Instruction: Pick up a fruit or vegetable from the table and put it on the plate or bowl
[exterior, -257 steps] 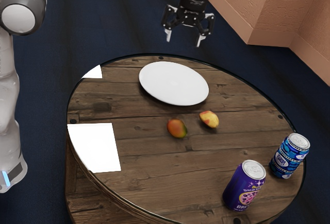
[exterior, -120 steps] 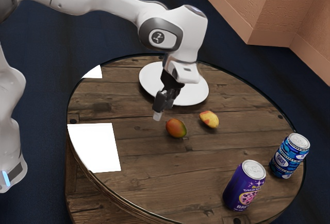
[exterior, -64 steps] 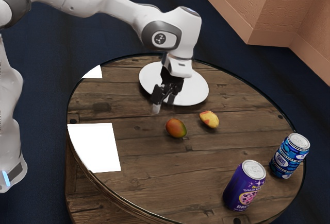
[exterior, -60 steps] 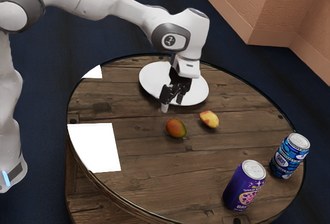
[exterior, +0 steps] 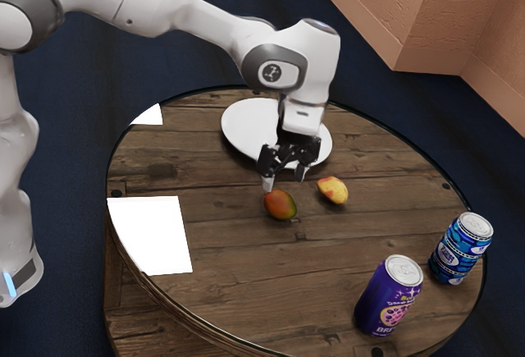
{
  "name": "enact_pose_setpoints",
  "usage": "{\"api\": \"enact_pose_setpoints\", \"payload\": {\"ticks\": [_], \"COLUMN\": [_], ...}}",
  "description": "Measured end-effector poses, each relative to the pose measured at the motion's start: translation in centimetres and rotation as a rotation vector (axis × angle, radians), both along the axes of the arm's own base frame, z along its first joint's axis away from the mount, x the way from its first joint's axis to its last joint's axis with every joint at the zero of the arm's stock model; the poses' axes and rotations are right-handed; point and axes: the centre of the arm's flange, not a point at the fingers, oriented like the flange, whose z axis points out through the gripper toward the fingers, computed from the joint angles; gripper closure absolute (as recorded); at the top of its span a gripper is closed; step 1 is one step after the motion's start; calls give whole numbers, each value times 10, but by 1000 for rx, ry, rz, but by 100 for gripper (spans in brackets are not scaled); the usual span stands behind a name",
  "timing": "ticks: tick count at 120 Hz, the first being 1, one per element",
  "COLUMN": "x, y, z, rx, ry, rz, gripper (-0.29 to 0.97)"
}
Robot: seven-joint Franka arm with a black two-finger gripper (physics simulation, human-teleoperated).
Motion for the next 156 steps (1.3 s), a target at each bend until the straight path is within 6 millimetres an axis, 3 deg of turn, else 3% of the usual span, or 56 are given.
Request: {"api": "enact_pose_setpoints", "payload": {"ticks": [13, 41, 73, 120, 136, 156], "x": [-9, -3, -2, 15, 19, 25], "y": [-19, 13, 3, 16, 29, 63], "z": [-9, -18, -33, -53, -55, -65], "rx": [-17, -37, -48, -35, -32, -31], "ry": [8, 5, 13, -13, -23, -16], "rz": [-42, 6, -17, -4, 16, 75], "gripper": [0, 0, 0, -1, 0, 0]}}
